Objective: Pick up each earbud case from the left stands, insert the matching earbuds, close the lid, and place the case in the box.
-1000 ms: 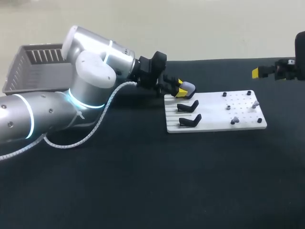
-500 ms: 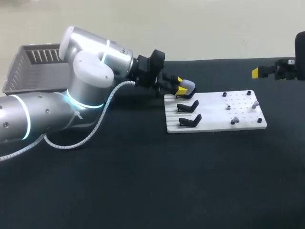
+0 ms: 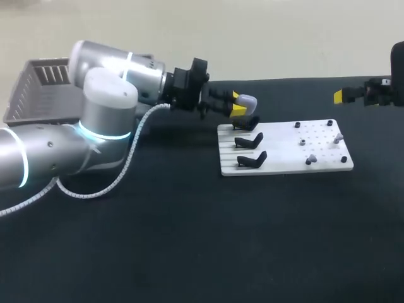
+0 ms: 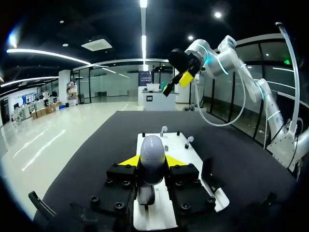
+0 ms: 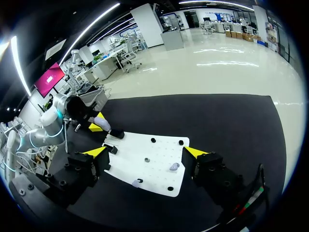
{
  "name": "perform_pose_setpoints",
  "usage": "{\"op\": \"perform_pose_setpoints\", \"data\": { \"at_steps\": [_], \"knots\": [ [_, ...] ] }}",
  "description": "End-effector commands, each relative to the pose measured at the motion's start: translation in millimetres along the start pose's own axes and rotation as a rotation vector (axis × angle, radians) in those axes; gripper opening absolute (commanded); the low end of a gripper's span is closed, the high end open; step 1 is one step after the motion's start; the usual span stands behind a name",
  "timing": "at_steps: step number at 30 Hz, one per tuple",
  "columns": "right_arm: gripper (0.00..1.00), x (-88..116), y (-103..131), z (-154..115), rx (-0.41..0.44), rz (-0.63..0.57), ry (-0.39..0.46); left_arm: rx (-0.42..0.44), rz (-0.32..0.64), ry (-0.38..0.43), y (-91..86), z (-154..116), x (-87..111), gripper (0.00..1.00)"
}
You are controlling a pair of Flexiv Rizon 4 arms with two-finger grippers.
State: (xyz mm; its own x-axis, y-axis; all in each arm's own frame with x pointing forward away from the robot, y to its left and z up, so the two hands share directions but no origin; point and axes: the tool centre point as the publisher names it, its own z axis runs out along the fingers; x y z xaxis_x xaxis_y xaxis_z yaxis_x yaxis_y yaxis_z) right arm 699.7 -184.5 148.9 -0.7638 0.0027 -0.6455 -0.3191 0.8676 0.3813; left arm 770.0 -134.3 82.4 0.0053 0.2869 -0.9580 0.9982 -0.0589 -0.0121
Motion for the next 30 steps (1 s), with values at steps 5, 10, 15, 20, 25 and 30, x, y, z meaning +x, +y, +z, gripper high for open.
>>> {"op": "perform_pose_setpoints", "data": {
  "at_steps": [5, 10, 15, 20, 25, 30],
  "knots": [
    [1.0, 0.1, 0.1, -0.4, 0.001, 0.0, 0.0, -0.035, 0.011, -0.098, -30.2, -11.6, -18.5, 0.0],
    [1.0, 0.1, 0.1, -0.4, 0.001, 0.0, 0.0, -0.04, 0.024, -0.143, -43.0, -13.2, -32.1, 0.0],
    [1.0, 0.1, 0.1, -0.4, 0.001, 0.0, 0.0, -0.028, 0.032, -0.163, -51.2, -6.3, -37.9, 0.0],
    [1.0, 0.1, 0.1, -0.4, 0.001, 0.0, 0.0, -0.026, 0.023, -0.18, -58.8, 0.5, -37.8, 0.0],
    [1.0, 0.1, 0.1, -0.4, 0.001, 0.0, 0.0, -0.028, 0.015, -0.212, -64.0, 3.2, -35.9, 0.0],
    [1.0, 0.1, 0.1, -0.4, 0.001, 0.0, 0.0, -0.008, 0.012, -0.234, -68.4, 9.2, -34.2, 0.0]
  ]
}}
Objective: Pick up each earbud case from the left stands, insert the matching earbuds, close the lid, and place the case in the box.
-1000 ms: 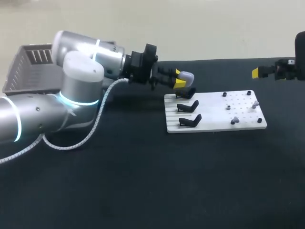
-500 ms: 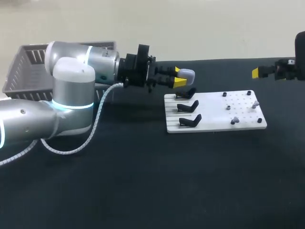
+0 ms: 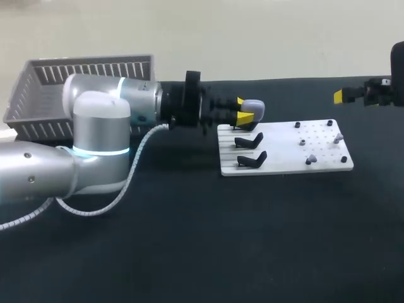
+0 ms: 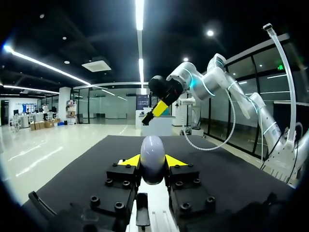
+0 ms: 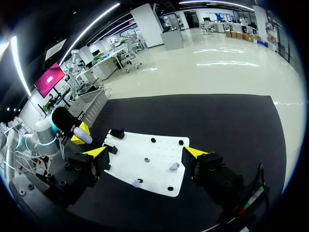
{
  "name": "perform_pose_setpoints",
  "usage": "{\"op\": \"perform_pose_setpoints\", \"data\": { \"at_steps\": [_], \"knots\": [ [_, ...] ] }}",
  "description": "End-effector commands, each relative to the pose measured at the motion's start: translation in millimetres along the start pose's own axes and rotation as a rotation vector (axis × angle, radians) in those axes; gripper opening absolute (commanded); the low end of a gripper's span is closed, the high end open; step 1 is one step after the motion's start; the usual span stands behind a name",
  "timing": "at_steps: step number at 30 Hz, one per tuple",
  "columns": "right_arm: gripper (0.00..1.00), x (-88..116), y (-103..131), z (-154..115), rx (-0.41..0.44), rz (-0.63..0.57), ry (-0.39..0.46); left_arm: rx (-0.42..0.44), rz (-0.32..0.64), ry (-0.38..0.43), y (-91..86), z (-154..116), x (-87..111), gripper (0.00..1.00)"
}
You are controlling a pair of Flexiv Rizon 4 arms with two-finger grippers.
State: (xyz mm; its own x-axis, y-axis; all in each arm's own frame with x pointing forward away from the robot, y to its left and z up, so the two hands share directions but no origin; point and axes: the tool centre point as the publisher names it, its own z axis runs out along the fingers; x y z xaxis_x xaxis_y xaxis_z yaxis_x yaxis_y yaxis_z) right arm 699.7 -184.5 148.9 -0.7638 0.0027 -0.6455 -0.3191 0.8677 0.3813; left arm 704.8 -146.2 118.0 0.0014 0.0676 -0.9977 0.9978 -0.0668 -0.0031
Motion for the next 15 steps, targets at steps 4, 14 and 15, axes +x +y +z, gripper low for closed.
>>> {"op": "perform_pose_setpoints", "data": {
  "at_steps": [4, 14, 15],
  "knots": [
    [1.0, 0.1, 0.2, -0.4, 0.001, 0.0, 0.0, -0.003, 0.006, -0.013, -4.8, 5.7, 6.0, 0.0],
    [1.0, 0.1, 0.2, -0.4, 0.001, 0.0, 0.0, -0.005, -0.004, -0.016, -8.3, 4.4, 7.7, 0.0],
    [1.0, 0.1, 0.2, -0.4, 0.001, 0.0, 0.0, -0.005, -0.004, -0.016, -8.3, 4.4, 7.7, 0.0]
  ]
}}
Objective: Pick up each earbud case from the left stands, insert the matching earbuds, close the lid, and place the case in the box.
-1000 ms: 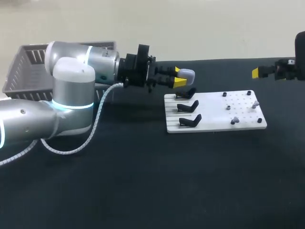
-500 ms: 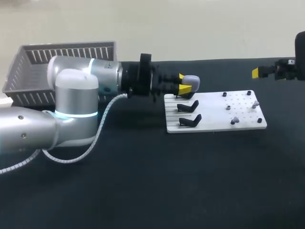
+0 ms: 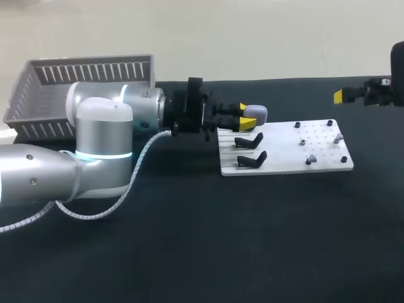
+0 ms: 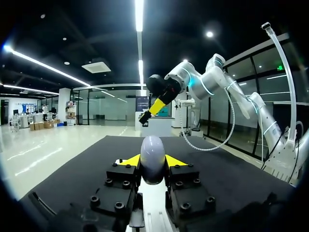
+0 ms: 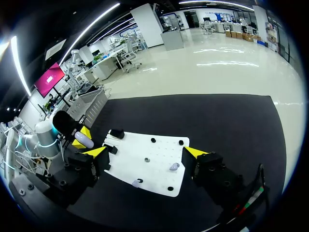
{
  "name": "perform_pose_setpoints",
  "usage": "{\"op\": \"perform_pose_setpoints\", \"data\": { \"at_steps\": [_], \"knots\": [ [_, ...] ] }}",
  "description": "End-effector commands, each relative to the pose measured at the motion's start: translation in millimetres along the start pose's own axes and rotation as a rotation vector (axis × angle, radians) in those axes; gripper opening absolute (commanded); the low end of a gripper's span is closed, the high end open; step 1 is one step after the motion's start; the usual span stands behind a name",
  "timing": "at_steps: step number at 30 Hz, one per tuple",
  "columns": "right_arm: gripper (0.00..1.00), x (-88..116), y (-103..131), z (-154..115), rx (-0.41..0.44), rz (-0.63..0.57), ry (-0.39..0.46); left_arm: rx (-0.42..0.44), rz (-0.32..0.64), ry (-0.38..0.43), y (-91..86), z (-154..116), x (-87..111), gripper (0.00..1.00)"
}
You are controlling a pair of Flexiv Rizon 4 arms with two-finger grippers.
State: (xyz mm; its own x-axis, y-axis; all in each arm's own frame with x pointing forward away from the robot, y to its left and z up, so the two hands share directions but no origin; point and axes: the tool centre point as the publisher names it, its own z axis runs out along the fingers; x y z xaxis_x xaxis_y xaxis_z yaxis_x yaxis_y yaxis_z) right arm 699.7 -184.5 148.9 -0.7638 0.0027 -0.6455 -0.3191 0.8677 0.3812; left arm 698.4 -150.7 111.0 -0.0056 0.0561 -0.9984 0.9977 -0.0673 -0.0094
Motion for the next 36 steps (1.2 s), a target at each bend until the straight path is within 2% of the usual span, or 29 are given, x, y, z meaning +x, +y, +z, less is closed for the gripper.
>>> {"op": "perform_pose_setpoints", "data": {
  "at_steps": [1, 9, 11, 15, 18, 27, 30, 32, 36],
  "knots": [
    [1.0, 0.1, 0.2, -0.4, 0.001, 0.0, 0.0, -0.006, 0.002, -0.004, -2.2, -1.0, 1.1, 0.0],
    [1.0, 0.1, 0.2, -0.4, 0.001, 0.0, 0.0, -0.006, 0.002, -0.004, -2.2, -1.0, 1.1, 0.0],
    [1.0, -1.5, 5.5, -10.7, -0.004, -0.021, -0.001, -0.006, 0.002, -0.004, -2.2, -1.0, 1.1, 0.0],
    [1.0, 3.1, 27.7, -23.4, -0.004, -0.07, 0.019, -0.006, 0.002, -0.004, -2.2, -1.0, 1.1, 0.0],
    [1.0, 11.6, 54.8, -26.6, 0.0, -0.116, 0.064, -0.006, 0.002, -0.004, -2.2, -1.0, 1.1, 0.0],
    [1.0, 24.7, 130.4, -17.9, 0.002, -0.241, 0.186, -0.006, 0.002, -0.004, -2.2, -1.0, 1.1, 0.0],
    [1.0, 30.4, 141.2, -10.7, 0.01, -0.248, 0.213, -0.006, 0.002, -0.004, -2.2, -1.0, 1.1, 0.0],
    [1.0, 34.5, 141.7, -4.7, 0.064, -0.263, 0.24, -0.006, 0.002, -0.004, -2.2, -1.0, 1.1, 0.0],
    [1.0, 41.1, 137.9, 5.8, 0.08, -0.241, 0.261, -0.006, 0.002, -0.004, -2.2, -1.0, 1.1, 0.0]
  ]
}}
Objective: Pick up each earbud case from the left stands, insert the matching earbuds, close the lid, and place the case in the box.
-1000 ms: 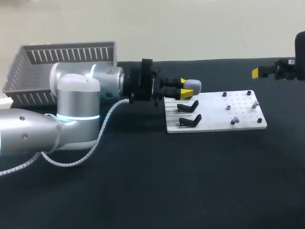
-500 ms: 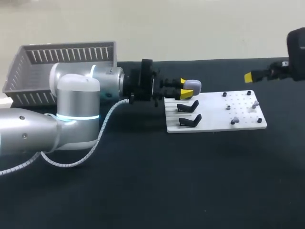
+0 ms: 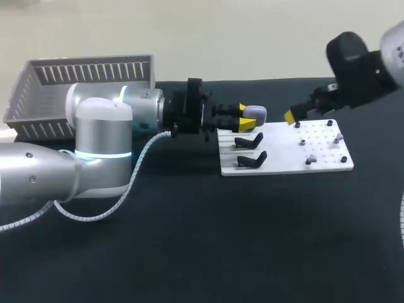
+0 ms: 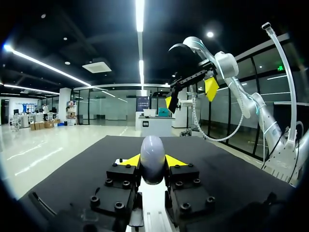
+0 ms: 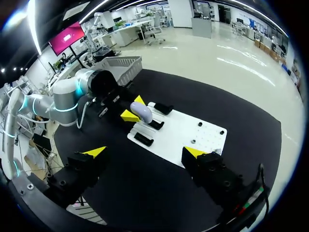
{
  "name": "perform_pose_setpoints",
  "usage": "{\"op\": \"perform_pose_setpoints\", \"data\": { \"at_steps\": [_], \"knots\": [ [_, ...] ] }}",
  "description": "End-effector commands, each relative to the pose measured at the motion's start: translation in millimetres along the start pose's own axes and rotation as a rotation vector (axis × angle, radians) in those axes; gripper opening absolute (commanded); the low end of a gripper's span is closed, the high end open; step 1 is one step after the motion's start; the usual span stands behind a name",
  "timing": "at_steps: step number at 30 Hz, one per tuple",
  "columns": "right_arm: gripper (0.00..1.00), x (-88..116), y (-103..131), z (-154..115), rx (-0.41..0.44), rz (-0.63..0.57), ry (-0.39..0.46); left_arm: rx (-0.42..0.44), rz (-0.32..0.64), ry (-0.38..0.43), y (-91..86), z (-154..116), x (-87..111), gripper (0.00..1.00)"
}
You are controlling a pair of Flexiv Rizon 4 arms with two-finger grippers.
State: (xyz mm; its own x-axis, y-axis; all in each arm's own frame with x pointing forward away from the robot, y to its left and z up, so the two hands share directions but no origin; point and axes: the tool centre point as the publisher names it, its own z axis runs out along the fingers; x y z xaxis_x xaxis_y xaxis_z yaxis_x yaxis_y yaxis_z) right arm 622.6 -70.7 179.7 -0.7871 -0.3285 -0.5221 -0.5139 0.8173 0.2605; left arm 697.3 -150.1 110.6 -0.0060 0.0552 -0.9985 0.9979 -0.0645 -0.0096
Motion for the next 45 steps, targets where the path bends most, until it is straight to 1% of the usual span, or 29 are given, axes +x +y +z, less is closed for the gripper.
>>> {"op": "perform_pose_setpoints", "data": {
  "at_steps": [1, 4, 5, 7, 11, 16, 25, 28, 29, 32, 36, 38, 45],
  "knots": [
    [1.0, -1.3, 3.9, 14.4, 0.105, 0.013, 0.006, -0.004, 0.002, -0.003, -1.1, -0.5, 0.7, 0.0],
    [1.0, -0.9, 5.6, 20.0, 0.137, 0.034, 0.009, -0.004, 0.002, -0.003, -1.1, -0.5, 0.7, 0.0],
    [1.0, -0.2, 6.7, 22.1, 0.168, 0.044, 0.012, -0.004, 0.002, -0.003, -1.1, -0.5, 0.7, 0.0],
    [1.0, 1.0, 7.5, 26.3, 0.178, 0.066, 0.01, -0.004, 0.002, -0.003, -1.1, -0.5, 0.7, 0.0],
    [1.0, 3.0, 7.2, 35.7, 0.237, 0.101, 0.018, -0.004, 0.002, -0.003, -1.1, -0.5, 0.7, 0.0],
    [1.0, -0.8, 8.0, 44.5, 0.284, 0.109, 0.034, -0.004, 0.002, -0.003, -1.1, -0.5, 0.7, 0.0],
    [1.0, -10.7, 6.1, 60.0, 0.293, 0.12, 0.041, -0.004, 0.002, -0.003, -1.1, -0.5, 0.7, 0.0],
    [1.0, -13.4, 5.6, 62.6, 0.282, 0.128, 0.036, -0.004, 0.002, -0.003, -1.1, -0.5, 0.7, 0.0],
    [1.0, -14.0, 5.1, 64.1, 0.259, 0.138, 0.033, -0.004, 0.002, -0.003, -1.1, -0.5, 0.7, 0.0],
    [1.0, -15.6, 1.8, 69.2, 0.261, 0.14, 0.04, -0.004, 0.002, -0.003, -1.1, -0.5, 0.7, 0.0],
    [1.0, -17.1, -0.9, 73.4, 0.26, 0.152, 0.033, -0.004, 0.002, -0.003, -1.1, -0.5, 0.7, 0.0],
    [1.0, -18.5, -2.4, 73.1, 0.265, 0.167, 0.006, -0.004, 0.002, -0.003, -1.1, -0.5, 0.7, 0.0],
    [1.0, -22.6, -4.9, 76.3, 0.275, 0.166, 0.012, -0.004, 0.002, -0.003, -1.1, -0.5, 0.7, 0.0]
  ]
}}
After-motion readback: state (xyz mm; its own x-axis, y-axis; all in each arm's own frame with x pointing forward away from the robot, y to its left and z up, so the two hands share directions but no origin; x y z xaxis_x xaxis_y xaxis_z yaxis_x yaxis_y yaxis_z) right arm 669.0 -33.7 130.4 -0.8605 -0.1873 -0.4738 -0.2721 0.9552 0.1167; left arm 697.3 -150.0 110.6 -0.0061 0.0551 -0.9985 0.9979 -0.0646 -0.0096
